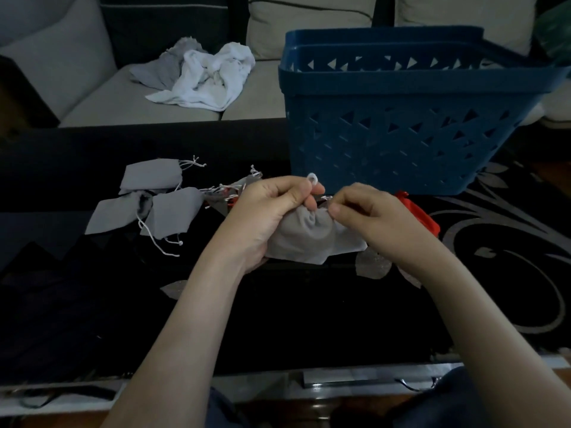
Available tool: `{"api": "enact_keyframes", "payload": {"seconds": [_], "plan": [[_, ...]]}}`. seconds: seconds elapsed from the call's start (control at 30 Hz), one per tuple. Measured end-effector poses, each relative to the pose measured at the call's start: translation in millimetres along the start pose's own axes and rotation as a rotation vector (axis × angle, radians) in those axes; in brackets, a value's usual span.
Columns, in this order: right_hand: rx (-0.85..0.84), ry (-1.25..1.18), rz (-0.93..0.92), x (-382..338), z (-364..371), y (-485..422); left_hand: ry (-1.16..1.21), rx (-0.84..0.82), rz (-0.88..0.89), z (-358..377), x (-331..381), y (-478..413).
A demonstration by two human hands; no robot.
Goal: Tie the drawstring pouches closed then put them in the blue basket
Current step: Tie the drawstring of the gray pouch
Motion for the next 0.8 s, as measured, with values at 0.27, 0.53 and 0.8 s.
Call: {"api": "enact_keyframes", "payload": {"seconds": [0.27,0.53,0.8], "plan": [[0.156,-0.436,0.171,7,-2,3,-0.167,0.083,-0.078,5,-13,-5],[0.127,-0.216,-0.101,-5,18,2,-0.157,0.169,-0.058,9,-16,-5],[0.262,-0.191,-0.082,-5,18,0,-0.223,0.169,0.029,12,-9,-1]]}}
Point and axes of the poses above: each hand's wrist, its own y-axis away from the middle knuckle, its own z-axis out of the palm, x = y × z, the point moved 3 cm from there along -y, towards the middle knuckle, and after that the axes turned 6 degrees about -y, right-handed, at the moved point
